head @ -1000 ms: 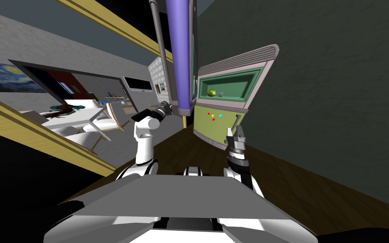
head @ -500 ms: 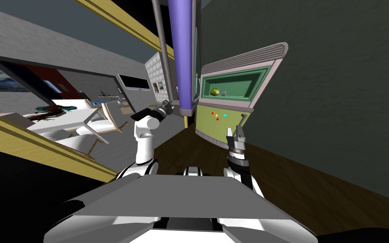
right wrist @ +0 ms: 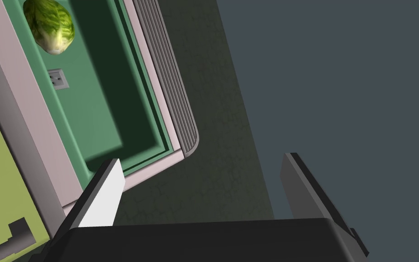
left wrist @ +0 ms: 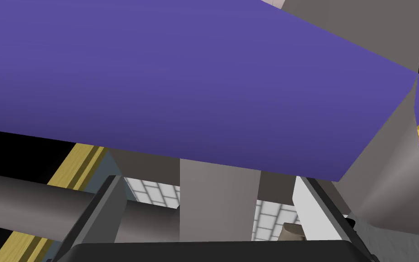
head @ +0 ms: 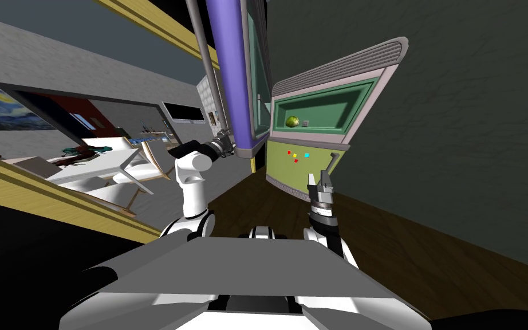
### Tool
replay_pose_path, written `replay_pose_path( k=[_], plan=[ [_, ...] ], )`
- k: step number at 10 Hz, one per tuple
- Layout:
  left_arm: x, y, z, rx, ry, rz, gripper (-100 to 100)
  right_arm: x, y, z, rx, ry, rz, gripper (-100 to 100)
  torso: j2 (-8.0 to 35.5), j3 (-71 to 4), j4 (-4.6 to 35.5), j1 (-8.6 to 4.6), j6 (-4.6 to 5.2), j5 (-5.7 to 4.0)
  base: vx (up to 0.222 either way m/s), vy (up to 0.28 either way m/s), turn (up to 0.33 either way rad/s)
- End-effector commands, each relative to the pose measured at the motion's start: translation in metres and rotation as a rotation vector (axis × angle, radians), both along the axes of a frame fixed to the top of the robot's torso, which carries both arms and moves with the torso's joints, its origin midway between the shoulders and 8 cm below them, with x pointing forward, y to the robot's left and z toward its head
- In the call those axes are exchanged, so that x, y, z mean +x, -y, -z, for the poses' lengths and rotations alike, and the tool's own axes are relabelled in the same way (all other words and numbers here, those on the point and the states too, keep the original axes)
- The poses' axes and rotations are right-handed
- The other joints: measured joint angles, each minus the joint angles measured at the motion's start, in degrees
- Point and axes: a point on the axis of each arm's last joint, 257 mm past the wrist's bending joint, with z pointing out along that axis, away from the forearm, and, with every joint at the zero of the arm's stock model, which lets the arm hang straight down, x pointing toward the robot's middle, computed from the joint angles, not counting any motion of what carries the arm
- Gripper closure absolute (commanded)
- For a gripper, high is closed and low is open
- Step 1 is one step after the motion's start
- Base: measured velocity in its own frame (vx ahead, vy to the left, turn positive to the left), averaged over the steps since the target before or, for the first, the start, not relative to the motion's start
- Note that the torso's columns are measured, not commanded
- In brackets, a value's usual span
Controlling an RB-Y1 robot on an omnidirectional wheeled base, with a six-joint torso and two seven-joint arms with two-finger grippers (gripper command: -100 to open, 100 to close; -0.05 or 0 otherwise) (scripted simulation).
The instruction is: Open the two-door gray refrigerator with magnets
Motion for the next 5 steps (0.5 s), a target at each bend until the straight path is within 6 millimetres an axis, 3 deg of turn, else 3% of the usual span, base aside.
replay_pose_path(
  k=[1,2,3,5],
  plan=[
    [-0.0035,-0.002,-0.0153,-0.008,-0.003,0.008,-100,0.0,0.0,0.0,0.0,0.0,0.0,0,0.0,0.0,0.0,0.02,-0.02,0.02,0.017,-0.002,0.044],
    [-0.0028,-0.0011,-0.0117,-0.005,-0.004,0.008,-100,0.0,0.0,0.0,0.0,0.0,0.0,0,-0.1,-0.1,0.0,-0.02,-0.01,-0.01,0.007,0.0,0.007],
    [-0.0028,-0.0012,-0.0119,-0.006,-0.006,0.008,0,0.0,0.0,0.0,0.0,0.0,0.0,0,-0.1,-0.1,0.0,-0.09,0.0,-0.02,0.0,0.0,0.0],
    [-0.0028,-0.0012,-0.0118,-0.006,-0.006,0.008,0,0.0,0.0,0.0,0.0,0.0,0.0,0,0.0,0.0,0.0,-0.15,-0.01,-0.04,0.0,0.0,0.0]
  ],
)
